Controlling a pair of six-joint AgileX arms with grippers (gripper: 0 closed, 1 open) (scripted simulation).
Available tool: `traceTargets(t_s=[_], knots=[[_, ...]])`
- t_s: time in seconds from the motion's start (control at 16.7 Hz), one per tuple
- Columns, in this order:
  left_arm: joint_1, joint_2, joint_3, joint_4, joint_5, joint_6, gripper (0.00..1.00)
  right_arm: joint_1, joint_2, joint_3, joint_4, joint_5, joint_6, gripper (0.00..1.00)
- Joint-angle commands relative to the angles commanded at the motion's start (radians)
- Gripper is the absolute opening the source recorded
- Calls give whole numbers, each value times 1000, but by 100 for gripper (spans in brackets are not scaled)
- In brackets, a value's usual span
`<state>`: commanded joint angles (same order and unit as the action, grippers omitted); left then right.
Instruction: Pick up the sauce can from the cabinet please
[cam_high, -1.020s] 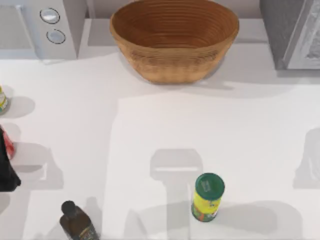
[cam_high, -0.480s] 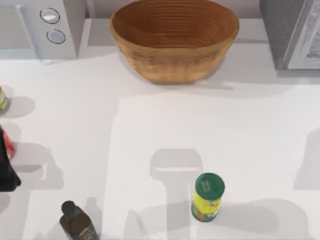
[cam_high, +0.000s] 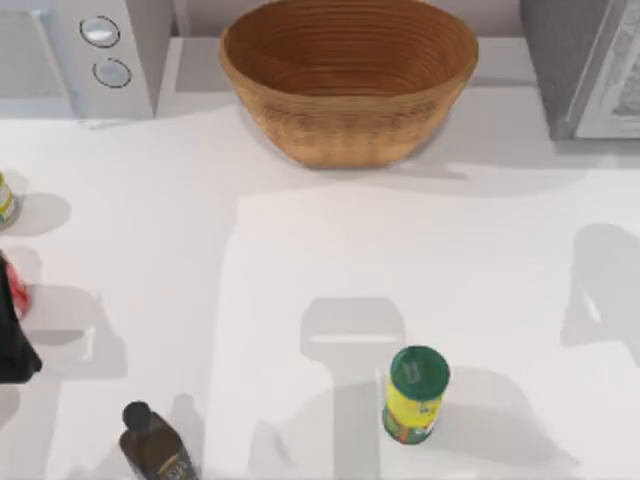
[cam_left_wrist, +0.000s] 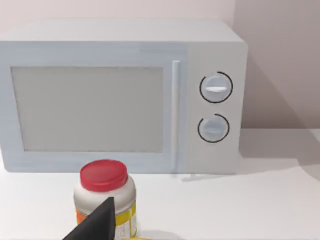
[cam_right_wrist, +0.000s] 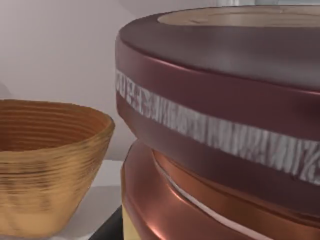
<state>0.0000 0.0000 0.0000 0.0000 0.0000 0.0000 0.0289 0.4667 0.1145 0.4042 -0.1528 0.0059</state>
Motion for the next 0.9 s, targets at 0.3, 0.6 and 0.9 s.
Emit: traceTargets(t_s=[0.3,0.6,0.9], knots=[[0,0,0,0,0,0,100,29,513,94,403,-155,5,0],[0,0,0,0,0,0,100,57,1034,188,808,-309,10,0],[0,0,0,0,0,0,100,78,1431,265,1118,-424,12,0]])
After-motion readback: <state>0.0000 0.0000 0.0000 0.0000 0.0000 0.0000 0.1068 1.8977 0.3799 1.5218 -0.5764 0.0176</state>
